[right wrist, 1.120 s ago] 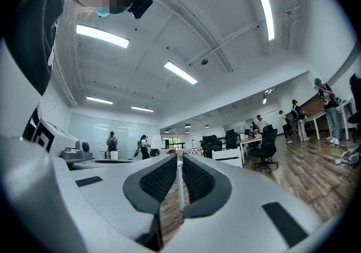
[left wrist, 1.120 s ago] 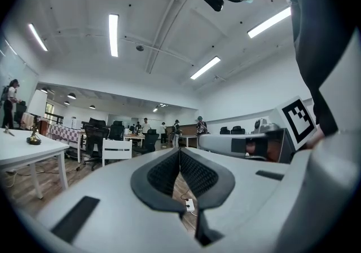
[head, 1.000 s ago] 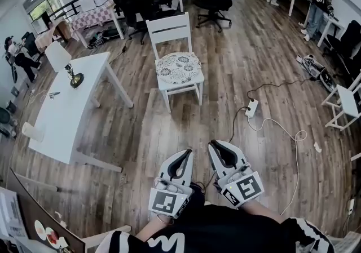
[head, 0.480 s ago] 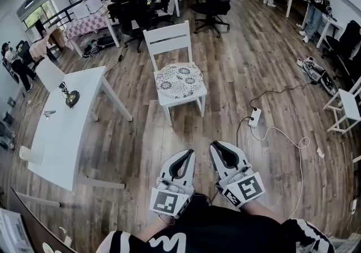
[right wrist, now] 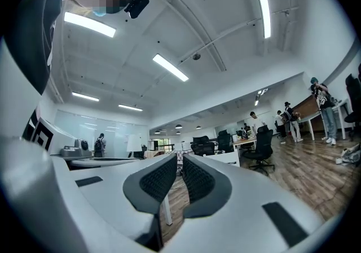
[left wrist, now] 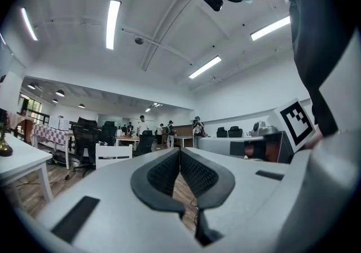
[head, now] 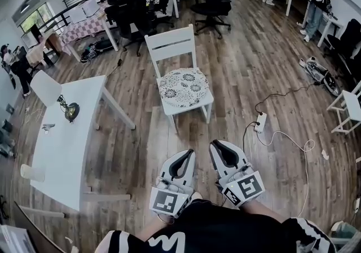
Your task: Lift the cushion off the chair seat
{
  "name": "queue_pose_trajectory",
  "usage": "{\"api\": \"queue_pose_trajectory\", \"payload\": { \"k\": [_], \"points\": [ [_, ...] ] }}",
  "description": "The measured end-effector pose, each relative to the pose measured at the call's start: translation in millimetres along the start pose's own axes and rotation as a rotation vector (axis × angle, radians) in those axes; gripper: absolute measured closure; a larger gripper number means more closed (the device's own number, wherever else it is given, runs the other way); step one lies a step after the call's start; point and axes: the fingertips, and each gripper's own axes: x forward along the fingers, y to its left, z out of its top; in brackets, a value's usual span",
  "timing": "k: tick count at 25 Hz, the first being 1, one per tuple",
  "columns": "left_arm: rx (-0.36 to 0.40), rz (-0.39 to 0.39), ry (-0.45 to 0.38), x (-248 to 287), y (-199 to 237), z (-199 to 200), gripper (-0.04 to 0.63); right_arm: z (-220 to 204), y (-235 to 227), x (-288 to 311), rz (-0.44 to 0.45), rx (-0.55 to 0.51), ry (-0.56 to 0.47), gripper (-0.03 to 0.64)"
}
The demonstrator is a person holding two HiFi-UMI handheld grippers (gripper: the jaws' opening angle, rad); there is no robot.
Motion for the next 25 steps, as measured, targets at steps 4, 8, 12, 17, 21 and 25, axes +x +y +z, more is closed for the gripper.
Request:
{"api": "queue_pose_trajectory", "payload": {
  "k": [4,8,12,17,21,25],
  "points": [
    [-0.002,0.01,0.008,7,28,2,0.589,-2,2,25,0.001,-0.002,-0.001,0.572],
    [-0.003,-0.014,-0.005,11,43,-4,0.591,-8,4,42,-0.012,-0.012,-0.002,0.572],
    [-0.018,-0.018,-0.001,13,55,-9,0.589,-18,4,50,-0.028,-0.016,0.01,0.572],
    [-0.04,-0.027,-0.02,14,62,-12,0.589,-20,3,54,-0.038,-0.022,0.022,0.572],
    [-0.046,-0.026,-0.022,18,69,-11,0.591,-19,2,60,-0.036,-0.021,0.027,0.572],
    [-0.045,-0.017,-0.013,26,78,-15,0.591,-23,-4,74,-0.029,-0.011,0.029,0.572]
  ]
}}
